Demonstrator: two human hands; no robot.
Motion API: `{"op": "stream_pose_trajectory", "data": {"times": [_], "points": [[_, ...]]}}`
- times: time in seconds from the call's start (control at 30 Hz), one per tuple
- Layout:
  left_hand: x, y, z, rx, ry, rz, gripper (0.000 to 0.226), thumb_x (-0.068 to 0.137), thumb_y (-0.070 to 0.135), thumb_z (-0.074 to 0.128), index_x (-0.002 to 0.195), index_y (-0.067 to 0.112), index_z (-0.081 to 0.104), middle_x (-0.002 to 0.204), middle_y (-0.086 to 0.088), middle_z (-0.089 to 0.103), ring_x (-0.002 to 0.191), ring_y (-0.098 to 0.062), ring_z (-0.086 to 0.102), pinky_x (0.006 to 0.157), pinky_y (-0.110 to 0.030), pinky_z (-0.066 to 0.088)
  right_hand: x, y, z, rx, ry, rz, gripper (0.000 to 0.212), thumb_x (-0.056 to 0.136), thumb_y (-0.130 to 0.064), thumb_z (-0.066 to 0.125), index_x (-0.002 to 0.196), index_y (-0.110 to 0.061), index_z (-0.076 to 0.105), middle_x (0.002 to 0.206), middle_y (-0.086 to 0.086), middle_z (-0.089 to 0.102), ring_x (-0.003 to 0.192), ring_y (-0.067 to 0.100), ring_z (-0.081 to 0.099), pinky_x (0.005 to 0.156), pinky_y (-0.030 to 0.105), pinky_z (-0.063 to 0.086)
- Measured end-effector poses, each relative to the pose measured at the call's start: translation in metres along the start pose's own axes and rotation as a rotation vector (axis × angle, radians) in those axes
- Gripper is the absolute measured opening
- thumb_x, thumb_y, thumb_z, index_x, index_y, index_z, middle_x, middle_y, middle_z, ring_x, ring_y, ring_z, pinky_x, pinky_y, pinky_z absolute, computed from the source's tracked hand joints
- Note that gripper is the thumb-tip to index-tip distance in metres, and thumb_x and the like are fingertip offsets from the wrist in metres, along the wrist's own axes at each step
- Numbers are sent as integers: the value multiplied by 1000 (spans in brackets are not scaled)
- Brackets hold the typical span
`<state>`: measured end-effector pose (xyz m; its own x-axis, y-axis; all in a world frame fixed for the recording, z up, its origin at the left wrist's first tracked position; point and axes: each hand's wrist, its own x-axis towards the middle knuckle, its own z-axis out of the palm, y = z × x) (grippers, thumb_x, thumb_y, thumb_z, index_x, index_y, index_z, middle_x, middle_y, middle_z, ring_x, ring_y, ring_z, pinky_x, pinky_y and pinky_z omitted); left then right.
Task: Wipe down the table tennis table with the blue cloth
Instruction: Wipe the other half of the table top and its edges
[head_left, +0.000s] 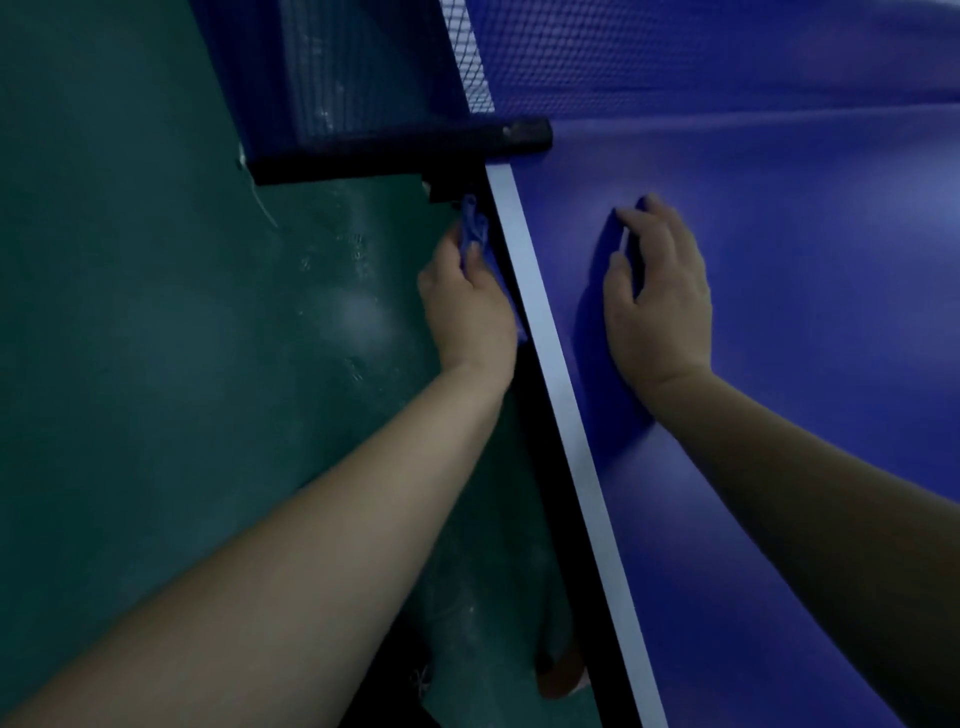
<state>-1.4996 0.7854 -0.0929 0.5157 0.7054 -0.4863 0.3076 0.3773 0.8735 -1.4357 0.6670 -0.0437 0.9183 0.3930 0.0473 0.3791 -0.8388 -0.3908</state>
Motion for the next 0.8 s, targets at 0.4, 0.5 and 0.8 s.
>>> {"op": "stream_pose_trajectory", "data": {"times": [0.4, 0.5, 0.8], "points": [[12, 13, 1, 67, -3, -32, 34, 104, 14, 34, 135, 12, 50, 127, -12, 52, 111, -20, 53, 102, -31, 40, 2, -1, -2, -21, -7, -1, 42, 97, -20, 45, 139, -19, 46, 154, 1, 32, 144, 17, 24, 118, 39, 21], [-20, 0, 1, 82, 23, -4, 33, 104, 15, 36, 133, 14, 50, 124, -6, 47, 96, -5, 52, 90, -16, 40, 1, 0, -1, -22, -2, -9, 42, 97, -20, 45, 139, -19, 46, 153, 1, 33, 144, 18, 24, 117, 40, 22], [-35, -20, -13, 273, -57, 178, 37, 98, 14, 37, 132, 22, 52, 113, 6, 51, 97, 8, 53, 93, -6, 39, -1, -1, -1, 8, 3, -10, 42, 97, -22, 44, 138, -21, 46, 153, 1, 33, 143, 19, 26, 117, 45, 23]]}}
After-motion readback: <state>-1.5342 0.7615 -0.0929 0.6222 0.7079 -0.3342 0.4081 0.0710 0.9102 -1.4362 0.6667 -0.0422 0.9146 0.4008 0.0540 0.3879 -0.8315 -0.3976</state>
